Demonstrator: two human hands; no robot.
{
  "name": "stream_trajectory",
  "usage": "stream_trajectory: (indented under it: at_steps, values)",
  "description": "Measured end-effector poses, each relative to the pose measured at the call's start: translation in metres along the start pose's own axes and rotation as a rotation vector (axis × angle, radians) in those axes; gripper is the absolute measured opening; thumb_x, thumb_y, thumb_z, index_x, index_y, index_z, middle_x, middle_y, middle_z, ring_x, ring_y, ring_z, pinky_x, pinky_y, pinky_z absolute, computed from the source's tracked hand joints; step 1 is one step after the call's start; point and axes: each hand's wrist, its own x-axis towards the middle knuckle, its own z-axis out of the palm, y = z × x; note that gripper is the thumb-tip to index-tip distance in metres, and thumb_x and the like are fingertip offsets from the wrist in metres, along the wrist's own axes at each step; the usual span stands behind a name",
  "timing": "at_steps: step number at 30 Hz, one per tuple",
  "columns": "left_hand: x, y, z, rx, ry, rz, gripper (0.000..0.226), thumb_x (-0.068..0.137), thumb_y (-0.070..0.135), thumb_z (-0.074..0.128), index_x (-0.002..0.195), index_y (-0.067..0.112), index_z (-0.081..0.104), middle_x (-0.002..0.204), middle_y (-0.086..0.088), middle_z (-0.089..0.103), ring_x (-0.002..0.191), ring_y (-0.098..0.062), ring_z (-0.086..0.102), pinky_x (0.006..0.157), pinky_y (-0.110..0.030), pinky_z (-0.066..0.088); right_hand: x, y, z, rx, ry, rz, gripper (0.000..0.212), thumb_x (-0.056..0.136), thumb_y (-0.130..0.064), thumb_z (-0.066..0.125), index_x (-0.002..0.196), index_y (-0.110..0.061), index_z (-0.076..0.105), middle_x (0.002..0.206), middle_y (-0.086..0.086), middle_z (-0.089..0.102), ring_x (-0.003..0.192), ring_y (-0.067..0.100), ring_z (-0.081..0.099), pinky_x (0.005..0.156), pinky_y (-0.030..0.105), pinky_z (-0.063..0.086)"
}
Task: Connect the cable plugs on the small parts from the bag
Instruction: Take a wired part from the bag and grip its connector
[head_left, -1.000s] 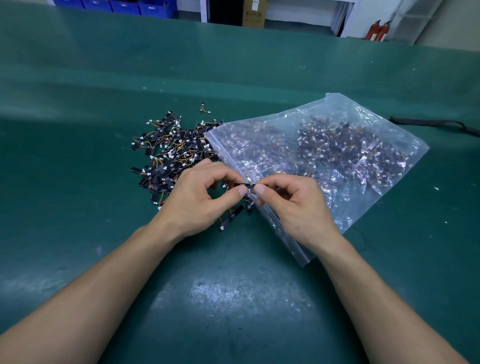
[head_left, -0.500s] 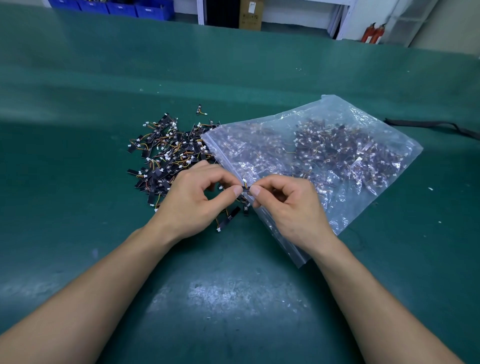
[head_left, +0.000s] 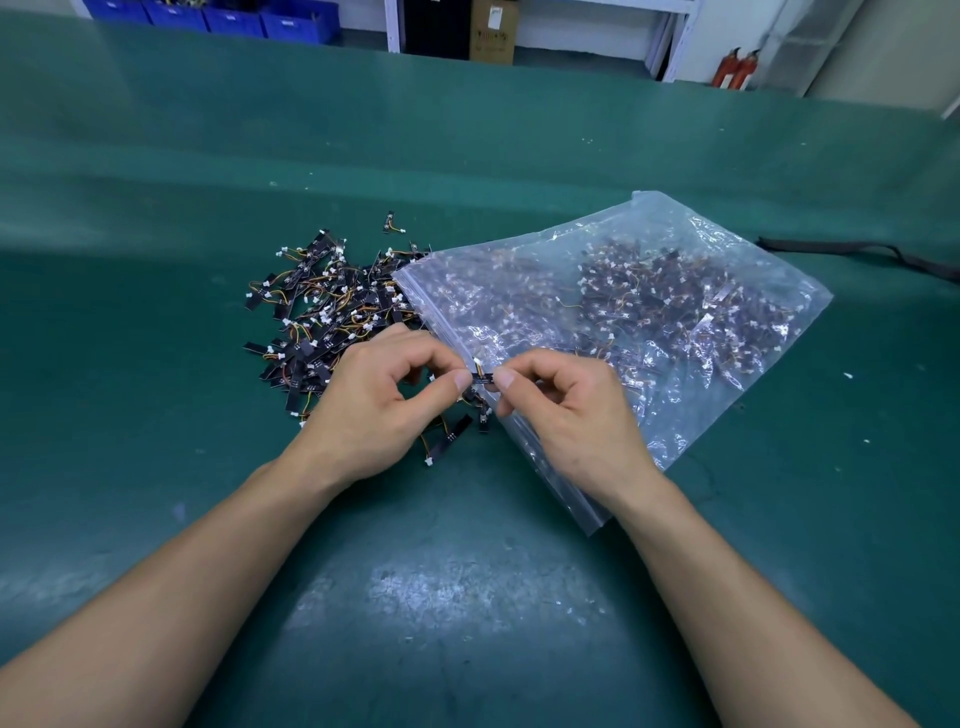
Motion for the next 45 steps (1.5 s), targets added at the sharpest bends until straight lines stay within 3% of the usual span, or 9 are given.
stream_trajectory:
  at_steps: [8, 11, 14, 18, 27, 30, 33, 38, 45]
  values:
    - [-0.0004, 0.0004, -0.0004, -0.028, -0.013, -0.011, 0.014, 0.090, 0.039, 0.060, 0.080, 0.033, 0.067, 0.079, 0.018, 0.067, 0.077, -0.014, 0.053, 0.074, -0.024, 0.042, 0.0001, -0.0012, 0.0015, -0.037, -0.005, -0.021, 0.028, 0.096, -0.022, 0.064, 0.070, -0.028, 0.068, 0.060, -0.017, 0.063, 0.048, 0.000, 0.046, 0.052, 0.011, 0.034]
    - [-0.0004, 0.0002, 0.0004, -0.009, -0.001, -0.005, 0.014, 0.091, 0.029, 0.064, 0.078, 0.034, 0.065, 0.077, 0.022, 0.065, 0.075, -0.012, 0.052, 0.071, -0.020, 0.041, -0.0006, -0.0004, 0.0017, -0.012, -0.005, -0.003, 0.020, 0.092, -0.028, 0.065, 0.074, -0.024, 0.072, 0.063, -0.013, 0.067, 0.050, 0.003, 0.047, 0.053, 0.017, 0.036]
    - [-0.0003, 0.0000, -0.0001, 0.013, -0.001, 0.003, 0.015, 0.091, 0.027, 0.064, 0.079, 0.035, 0.064, 0.078, 0.027, 0.063, 0.074, -0.008, 0.052, 0.070, -0.017, 0.040, -0.0010, -0.0007, 0.0013, 0.025, 0.001, 0.018, 0.017, 0.089, -0.036, 0.066, 0.081, -0.024, 0.075, 0.070, -0.007, 0.071, 0.060, 0.019, 0.060, 0.059, 0.029, 0.046]
    - [0.0001, 0.0012, 0.0002, 0.026, -0.007, 0.027, 0.015, 0.092, 0.033, 0.062, 0.080, 0.041, 0.061, 0.079, 0.029, 0.063, 0.075, -0.009, 0.053, 0.070, -0.017, 0.041, -0.0006, 0.0001, 0.0010, 0.007, -0.009, -0.001, 0.018, 0.090, -0.032, 0.066, 0.078, -0.022, 0.074, 0.065, -0.010, 0.069, 0.053, 0.001, 0.049, 0.056, 0.016, 0.038]
    - [-0.0004, 0.0004, -0.0016, -0.009, -0.040, 0.029, 0.007, 0.087, 0.036, 0.065, 0.081, 0.039, 0.064, 0.081, 0.027, 0.064, 0.077, -0.011, 0.054, 0.070, -0.018, 0.041, 0.0004, 0.0003, 0.0016, 0.014, -0.002, -0.006, 0.018, 0.091, -0.025, 0.066, 0.074, -0.024, 0.072, 0.064, -0.011, 0.068, 0.050, 0.001, 0.046, 0.054, 0.015, 0.037]
    - [-0.0002, -0.0005, -0.0019, 0.005, -0.014, 0.043, 0.018, 0.087, 0.025, 0.069, 0.080, 0.040, 0.062, 0.082, 0.021, 0.066, 0.078, -0.014, 0.054, 0.072, -0.024, 0.043, -0.0007, 0.0000, 0.0017, 0.028, 0.015, 0.006, 0.013, 0.088, -0.032, 0.067, 0.081, -0.026, 0.075, 0.072, -0.005, 0.072, 0.055, 0.017, 0.054, 0.054, 0.030, 0.044]
    - [-0.0002, 0.0001, -0.0026, 0.009, -0.004, 0.043, 0.012, 0.087, 0.031, 0.069, 0.080, 0.039, 0.064, 0.083, 0.017, 0.067, 0.077, -0.015, 0.054, 0.071, -0.026, 0.044, -0.0010, 0.0005, 0.0010, 0.039, 0.021, -0.010, 0.009, 0.088, -0.032, 0.070, 0.085, -0.027, 0.077, 0.078, 0.000, 0.074, 0.066, 0.038, 0.061, 0.059, 0.046, 0.049]
    - [-0.0016, 0.0003, -0.0016, 0.002, -0.029, 0.037, 0.006, 0.085, 0.032, 0.069, 0.081, 0.027, 0.070, 0.078, 0.016, 0.068, 0.079, -0.015, 0.055, 0.073, -0.032, 0.046, 0.0001, 0.0037, 0.0012, 0.012, 0.000, -0.036, 0.012, 0.089, -0.024, 0.067, 0.081, -0.021, 0.075, 0.068, -0.005, 0.070, 0.056, 0.021, 0.052, 0.055, 0.025, 0.042]
    - [-0.0015, 0.0024, -0.0021, 0.019, -0.015, 0.060, 0.009, 0.085, 0.021, 0.072, 0.079, 0.026, 0.069, 0.077, 0.013, 0.068, 0.076, -0.019, 0.055, 0.072, -0.038, 0.046, 0.0009, 0.0043, 0.0012, 0.001, 0.004, -0.045, 0.011, 0.090, -0.024, 0.068, 0.082, -0.021, 0.076, 0.068, -0.008, 0.070, 0.055, 0.015, 0.052, 0.057, 0.024, 0.042]
